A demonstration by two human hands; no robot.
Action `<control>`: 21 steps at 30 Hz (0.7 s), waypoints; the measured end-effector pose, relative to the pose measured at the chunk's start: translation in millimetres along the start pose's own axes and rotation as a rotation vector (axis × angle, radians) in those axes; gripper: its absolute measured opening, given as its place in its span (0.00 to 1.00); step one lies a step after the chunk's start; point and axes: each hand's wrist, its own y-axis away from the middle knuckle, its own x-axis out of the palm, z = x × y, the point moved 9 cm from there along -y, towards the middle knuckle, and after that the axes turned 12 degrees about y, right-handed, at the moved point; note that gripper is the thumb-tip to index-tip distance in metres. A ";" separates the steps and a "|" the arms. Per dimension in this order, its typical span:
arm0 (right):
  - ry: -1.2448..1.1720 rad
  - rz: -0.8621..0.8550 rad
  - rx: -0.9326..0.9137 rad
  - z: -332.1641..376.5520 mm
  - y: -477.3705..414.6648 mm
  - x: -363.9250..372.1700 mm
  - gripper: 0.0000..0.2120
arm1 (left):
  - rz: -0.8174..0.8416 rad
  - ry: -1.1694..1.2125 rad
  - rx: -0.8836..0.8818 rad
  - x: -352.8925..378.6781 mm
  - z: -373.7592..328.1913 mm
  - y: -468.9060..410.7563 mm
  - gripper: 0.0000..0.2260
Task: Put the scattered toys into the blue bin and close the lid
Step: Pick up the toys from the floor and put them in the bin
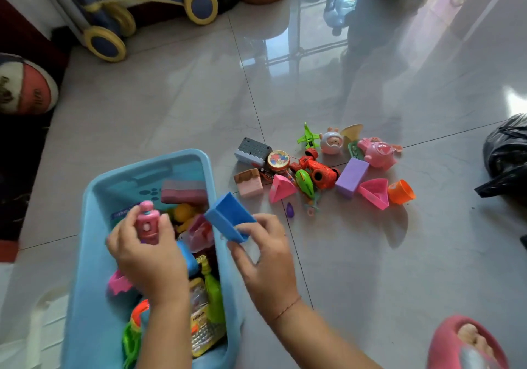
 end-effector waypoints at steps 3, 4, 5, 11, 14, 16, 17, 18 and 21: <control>0.076 0.151 -0.165 40.6 9.5 40.3 0.12 | -0.078 -0.244 -0.313 -42.8 62.6 -32.2 0.19; 0.082 0.185 -0.174 43.5 11.1 47.7 0.13 | -0.063 -0.300 -0.349 -48.2 69.6 -36.6 0.21; 0.075 0.201 -0.158 41.1 10.9 50.1 0.13 | -0.041 -0.320 -0.337 -48.1 69.1 -39.5 0.22; 0.150 -0.048 0.121 -62.4 -12.8 5.2 0.15 | 0.265 -0.039 0.037 49.2 -14.6 -9.5 0.22; 0.255 -0.057 0.304 -134.5 -29.5 -16.9 0.20 | 0.518 -0.003 0.151 130.9 -42.3 22.1 0.25; 0.319 -0.032 0.356 -167.4 -42.9 -24.3 0.24 | 0.652 -0.137 0.168 182.2 -37.1 37.3 0.30; 0.347 -0.017 0.363 -179.0 -51.0 -25.0 0.25 | 0.715 -0.226 0.154 205.9 -27.4 42.1 0.32; 0.371 0.001 0.361 -187.8 -59.7 -23.7 0.26 | 0.778 -0.316 0.133 227.6 -14.0 45.3 0.35; 0.419 0.048 0.312 -200.1 -87.3 -10.1 0.29 | 0.945 -0.601 0.120 272.6 30.9 49.5 0.44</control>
